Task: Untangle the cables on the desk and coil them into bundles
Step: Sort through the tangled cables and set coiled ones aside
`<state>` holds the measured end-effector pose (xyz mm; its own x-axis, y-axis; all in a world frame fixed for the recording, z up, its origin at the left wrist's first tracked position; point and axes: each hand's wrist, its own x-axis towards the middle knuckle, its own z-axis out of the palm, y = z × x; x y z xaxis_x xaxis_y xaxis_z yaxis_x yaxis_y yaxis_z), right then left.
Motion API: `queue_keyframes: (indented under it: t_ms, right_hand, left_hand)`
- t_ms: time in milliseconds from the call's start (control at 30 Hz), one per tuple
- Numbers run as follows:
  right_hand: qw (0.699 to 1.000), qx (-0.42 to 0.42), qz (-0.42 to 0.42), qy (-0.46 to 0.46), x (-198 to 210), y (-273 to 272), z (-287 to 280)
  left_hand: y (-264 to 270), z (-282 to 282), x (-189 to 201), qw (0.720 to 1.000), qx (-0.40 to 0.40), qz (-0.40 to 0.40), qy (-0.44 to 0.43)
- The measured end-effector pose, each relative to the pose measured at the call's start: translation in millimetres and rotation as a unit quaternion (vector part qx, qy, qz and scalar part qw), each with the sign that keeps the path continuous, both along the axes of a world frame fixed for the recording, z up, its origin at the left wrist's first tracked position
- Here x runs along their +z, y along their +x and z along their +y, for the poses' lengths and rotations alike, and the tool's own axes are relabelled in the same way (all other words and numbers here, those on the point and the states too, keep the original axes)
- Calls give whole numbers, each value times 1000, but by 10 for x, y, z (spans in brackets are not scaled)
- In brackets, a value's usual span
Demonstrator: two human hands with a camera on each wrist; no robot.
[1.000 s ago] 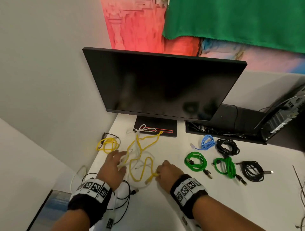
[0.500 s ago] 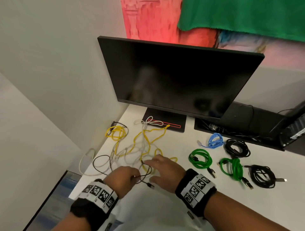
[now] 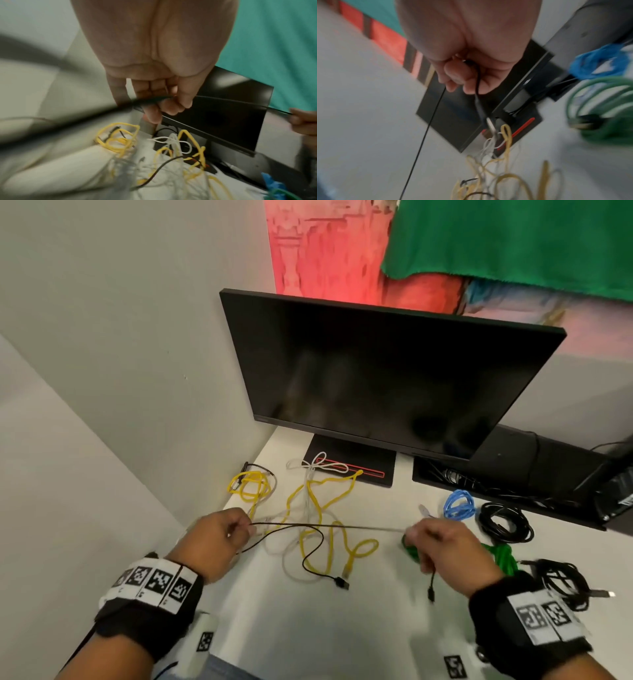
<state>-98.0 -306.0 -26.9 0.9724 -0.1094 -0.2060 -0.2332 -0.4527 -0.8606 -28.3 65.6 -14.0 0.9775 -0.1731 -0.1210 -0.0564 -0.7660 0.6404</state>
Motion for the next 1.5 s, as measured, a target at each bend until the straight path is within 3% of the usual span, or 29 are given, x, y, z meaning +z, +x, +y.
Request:
queue_keyframes:
  t_ms: [67, 133, 233, 333, 433, 567, 667, 733, 767, 867, 967, 1067, 1167, 1233, 1300, 1367, 1433, 1500]
  right_hand:
    - [983, 94, 73, -137, -88, -110, -14]
    - [966, 116, 43, -228, -41, -122, 101]
    - [979, 135, -66, -137, 256, 8, 528]
    - [978, 173, -118, -21, 458, 145, 846]
    - [982, 60, -176, 12, 553, 272, 558]
    - [982, -122, -133, 57, 376, 111, -82]
    - [992, -59, -14, -113, 146, -7, -158]
    - [969, 5, 39, -245, 133, -43, 16]
    - [961, 25, 22, -275, 156, -39, 139]
    - [964, 118, -100, -217, 360, 12, 648]
    - [978, 172, -109, -51, 474, 76, 1003]
    - [982, 71, -172, 18, 532, 192, 803]
    - [966, -107, -199, 128, 634, 231, 292]
    - [977, -120, -163, 68, 612, 210, 37]
    - [996, -33, -60, -52, 523, 168, -31]
    - [974, 58, 16, -217, 452, 99, 92]
    - [952, 88, 1, -294, 399, 64, 283]
    - [956, 127, -76, -254, 450, 76, 553]
  left_hand:
    - [-30, -140, 91, 998, -25, 19, -58]
    - [-111, -396, 186, 991, -74, 45, -106]
    - [-173, -776, 255, 983, -167, 16, -81]
    - [-118, -922, 312, 978, -180, 4, -101]
    - [-9, -707, 267, 985, -144, 20, -88]
    - [25, -134, 85, 991, -53, 74, -93]
    - [25, 41, 51, 991, -24, 44, -121]
    - [15, -119, 106, 991, -58, 36, -119]
    - [4, -249, 139, 989, -84, 31, -116]
    - [-38, -665, 225, 980, -161, 26, -116]
    - [-27, -848, 241, 973, -189, 28, -132]
    - [14, -695, 143, 980, -151, 36, -125]
    - [5, -361, -26, 983, -80, 86, -142]
    - [-18, -210, -105, 968, -40, 114, -219]
    - [-17, -177, -117, 951, -8, 122, -284]
    - [-8, -245, -70, 950, -12, 117, -291]
    - [-23, -383, 24, 955, -43, 113, -270]
    - [-44, -549, 132, 955, -87, 112, -261]
